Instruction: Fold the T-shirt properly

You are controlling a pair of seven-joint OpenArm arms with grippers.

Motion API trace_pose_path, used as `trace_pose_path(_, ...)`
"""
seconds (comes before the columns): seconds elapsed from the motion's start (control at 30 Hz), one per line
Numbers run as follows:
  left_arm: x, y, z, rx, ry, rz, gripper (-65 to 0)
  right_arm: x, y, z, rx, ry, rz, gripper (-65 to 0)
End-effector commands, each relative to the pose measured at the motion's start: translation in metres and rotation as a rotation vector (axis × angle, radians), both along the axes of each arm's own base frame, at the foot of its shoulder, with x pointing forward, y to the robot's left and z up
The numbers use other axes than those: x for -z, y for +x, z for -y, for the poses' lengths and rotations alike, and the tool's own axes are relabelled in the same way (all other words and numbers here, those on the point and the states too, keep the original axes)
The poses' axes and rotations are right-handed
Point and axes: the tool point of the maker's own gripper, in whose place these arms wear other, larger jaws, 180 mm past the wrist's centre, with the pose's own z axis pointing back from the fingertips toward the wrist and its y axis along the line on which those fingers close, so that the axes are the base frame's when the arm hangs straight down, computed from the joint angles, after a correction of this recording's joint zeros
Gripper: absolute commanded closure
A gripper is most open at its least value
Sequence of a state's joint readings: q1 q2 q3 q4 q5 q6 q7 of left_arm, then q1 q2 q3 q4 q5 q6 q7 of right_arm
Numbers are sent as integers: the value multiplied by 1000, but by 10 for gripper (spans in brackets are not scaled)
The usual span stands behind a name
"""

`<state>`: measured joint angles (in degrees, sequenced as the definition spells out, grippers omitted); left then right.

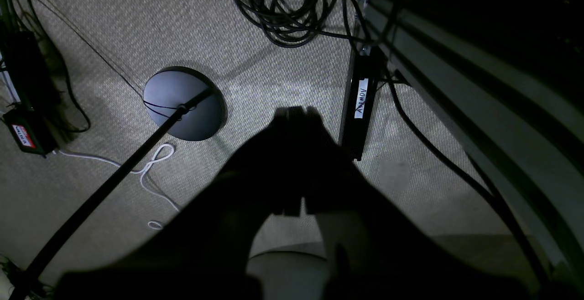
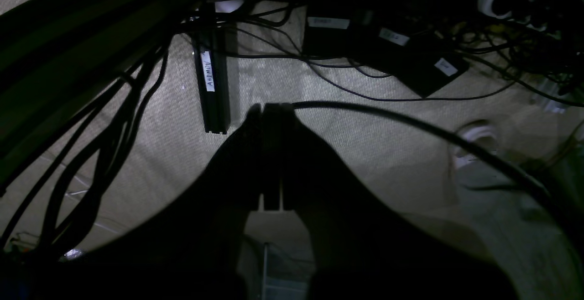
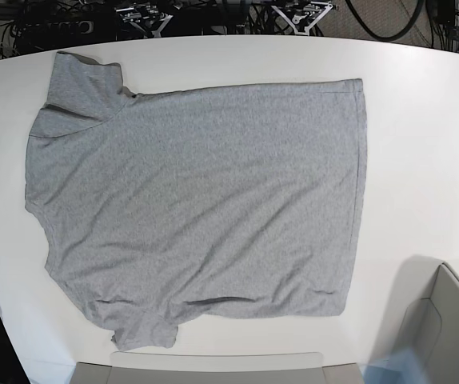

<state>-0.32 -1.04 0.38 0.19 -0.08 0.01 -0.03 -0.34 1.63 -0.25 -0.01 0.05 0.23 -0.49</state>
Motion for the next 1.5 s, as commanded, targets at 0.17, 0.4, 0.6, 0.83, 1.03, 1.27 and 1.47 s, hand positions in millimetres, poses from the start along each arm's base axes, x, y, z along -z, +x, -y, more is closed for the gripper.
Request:
trace_pose_path(0.17,0,2,-3,0,8,7,-3,0,-1,2,-1,-2,-2,-4)
trace_pose_path(0.4,0,2,-4,1,10,8,-3,0,-1,2,-1,-2,-2,-4)
trace_pose_path(0.6,0,2,-4,-2,10,8,-3,0,-1,2,-3,-2,-2,-4)
trace_pose_path(0.83,0,0,-4,-2,11,3,-3,0,0,11,-3,-14,0,-3)
trace_pose_path(1.03,0,-4,-4,-2,11,-3,-3,0,0,12,-3,-15,0,-3)
trace_pose_path(1.27,0,-4,-5,-3,13,-3,-3,-1,-1,15,-4,-20,-2,-3)
trace_pose_path(1.47,0,-7,-5,-4,12,-14,-3,-1,-9,30,-4,-43,-13,-4)
